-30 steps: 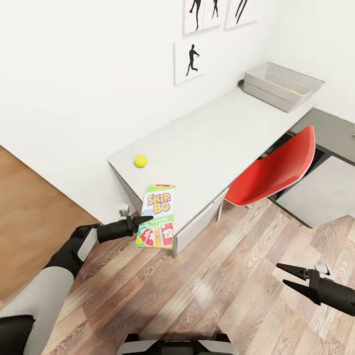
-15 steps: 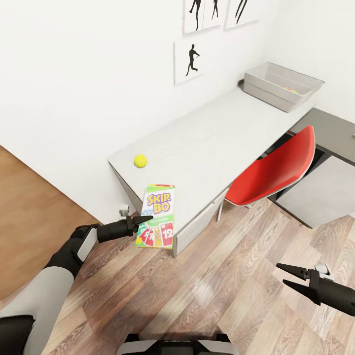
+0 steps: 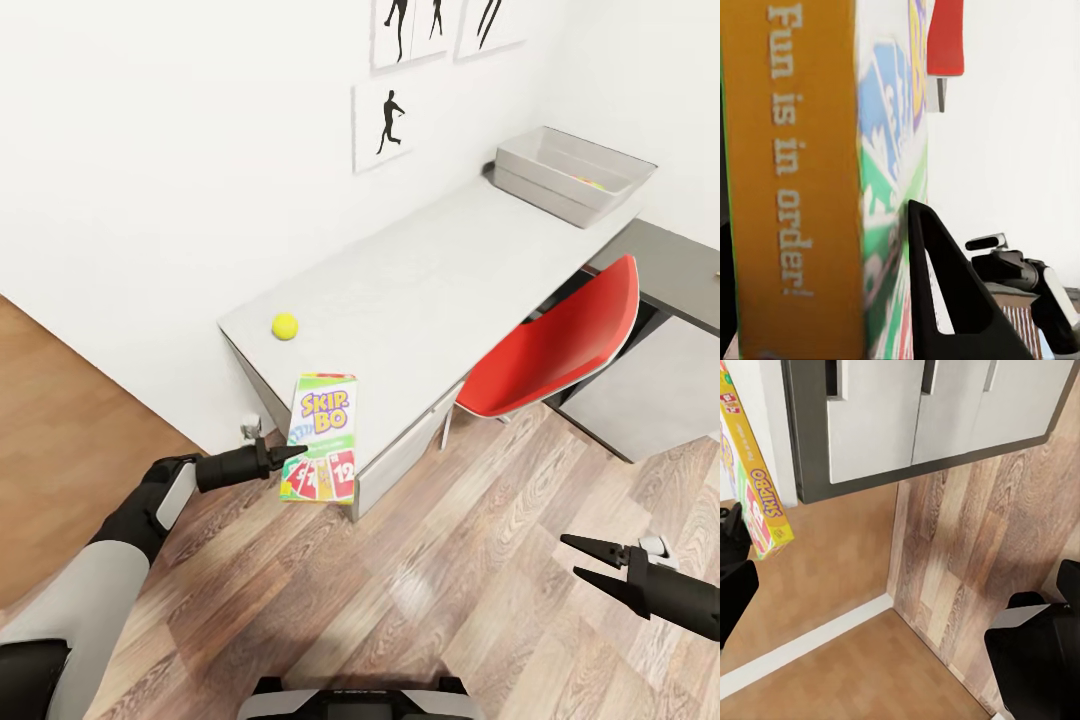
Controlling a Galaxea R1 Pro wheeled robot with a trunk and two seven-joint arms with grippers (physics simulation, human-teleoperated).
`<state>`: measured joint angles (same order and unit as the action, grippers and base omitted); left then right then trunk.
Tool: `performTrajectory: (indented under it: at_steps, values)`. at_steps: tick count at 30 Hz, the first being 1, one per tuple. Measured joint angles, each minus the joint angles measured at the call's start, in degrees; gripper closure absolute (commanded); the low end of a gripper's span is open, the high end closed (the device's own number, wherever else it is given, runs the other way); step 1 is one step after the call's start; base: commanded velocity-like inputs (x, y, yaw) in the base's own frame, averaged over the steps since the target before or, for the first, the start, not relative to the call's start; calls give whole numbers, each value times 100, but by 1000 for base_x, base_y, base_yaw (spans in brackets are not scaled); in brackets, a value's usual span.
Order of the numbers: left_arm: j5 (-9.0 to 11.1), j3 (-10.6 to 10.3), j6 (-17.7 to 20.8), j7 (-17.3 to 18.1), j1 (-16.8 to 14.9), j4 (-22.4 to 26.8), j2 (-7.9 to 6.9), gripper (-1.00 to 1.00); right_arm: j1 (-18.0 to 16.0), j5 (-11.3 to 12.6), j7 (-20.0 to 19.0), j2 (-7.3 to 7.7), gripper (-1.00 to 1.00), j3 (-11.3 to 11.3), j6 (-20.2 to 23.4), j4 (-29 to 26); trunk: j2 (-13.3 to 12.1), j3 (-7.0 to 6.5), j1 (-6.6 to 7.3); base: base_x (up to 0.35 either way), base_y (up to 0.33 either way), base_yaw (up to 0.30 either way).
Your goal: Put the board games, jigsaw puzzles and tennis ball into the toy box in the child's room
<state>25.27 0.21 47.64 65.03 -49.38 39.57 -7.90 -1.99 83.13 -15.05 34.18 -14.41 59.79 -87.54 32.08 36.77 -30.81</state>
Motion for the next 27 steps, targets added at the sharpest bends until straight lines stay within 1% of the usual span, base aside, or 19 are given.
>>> performTrajectory:
  at_steps: [9,12,17,27]
  values:
    - [-25,-1,-22,34,1,-4,-10,100,0,-2,8,0,-100,5,0,7,0,0,0,0,0,0]
    - [-15,3,-9,40,0,-3,-21,100,0,-3,8,0,-100,5,0,8,-119,-53,66,0,0,0]
    - [-12,4,183,44,1,-1,-58,100,0,-3,9,0,-100,5,0,8,-320,-143,176,0,0,0]
    - [1,3,201,44,1,-1,-62,100,0,-18,28,-15,-100,5,0,26,-722,-324,396,0,0,0]
